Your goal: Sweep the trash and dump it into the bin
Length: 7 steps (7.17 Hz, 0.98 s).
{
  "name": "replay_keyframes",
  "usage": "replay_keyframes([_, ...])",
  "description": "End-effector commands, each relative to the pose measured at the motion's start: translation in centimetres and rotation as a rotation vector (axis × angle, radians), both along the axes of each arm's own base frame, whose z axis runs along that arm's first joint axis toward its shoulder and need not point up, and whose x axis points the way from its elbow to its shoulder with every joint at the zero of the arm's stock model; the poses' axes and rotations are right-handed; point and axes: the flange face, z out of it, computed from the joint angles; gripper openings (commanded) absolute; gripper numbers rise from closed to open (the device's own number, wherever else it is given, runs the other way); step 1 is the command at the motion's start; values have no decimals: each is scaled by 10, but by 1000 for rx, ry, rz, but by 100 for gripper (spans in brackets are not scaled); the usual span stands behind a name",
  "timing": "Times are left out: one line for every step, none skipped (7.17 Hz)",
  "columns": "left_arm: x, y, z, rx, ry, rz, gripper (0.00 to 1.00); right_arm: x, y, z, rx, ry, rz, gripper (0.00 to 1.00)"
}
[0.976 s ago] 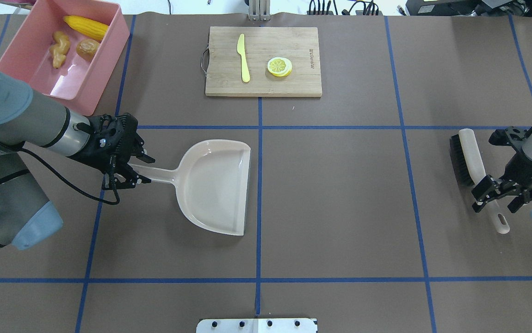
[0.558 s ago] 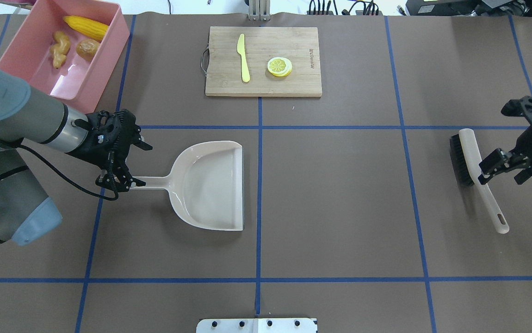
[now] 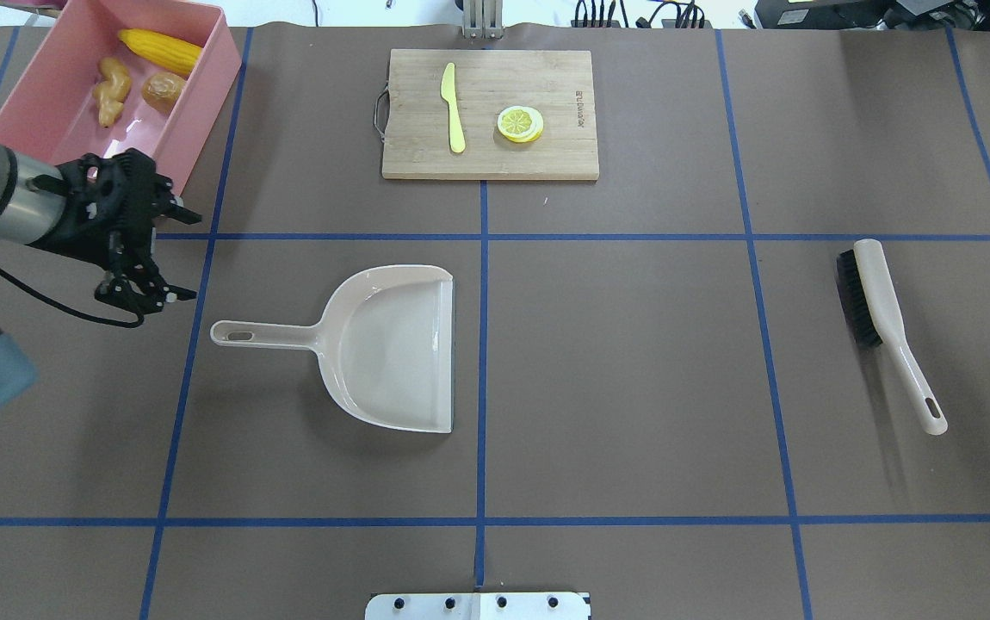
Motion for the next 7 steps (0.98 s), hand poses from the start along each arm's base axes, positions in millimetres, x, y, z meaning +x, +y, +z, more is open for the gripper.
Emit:
replay_keyframes([-111, 7, 90, -329, -63, -325, 99, 64, -7, 49, -47, 6, 52, 100])
replay_keyframes([-142, 23, 124, -624, -31, -478, 99, 74, -7, 66, -57, 8, 39, 100])
replay_keyframes([-174, 30, 149, -935, 6, -692, 99, 74, -7, 68, -51, 9, 25, 100])
replay_keyframes([-203, 40, 161, -1102, 62, -809, 99, 67, -9, 68, -51, 9, 12, 100])
replay_keyframes([-212, 64, 196, -1197, 13, -842, 99, 64, -9, 65, -46, 1, 7, 100])
replay_keyframes([-217, 77, 217, -1262, -9, -838, 99, 62, -5, 69, -62, -46, 5, 100])
replay_keyframes([-244, 74, 261, -1389, 26, -840, 99, 62, -5, 70, -64, -51, 3, 100])
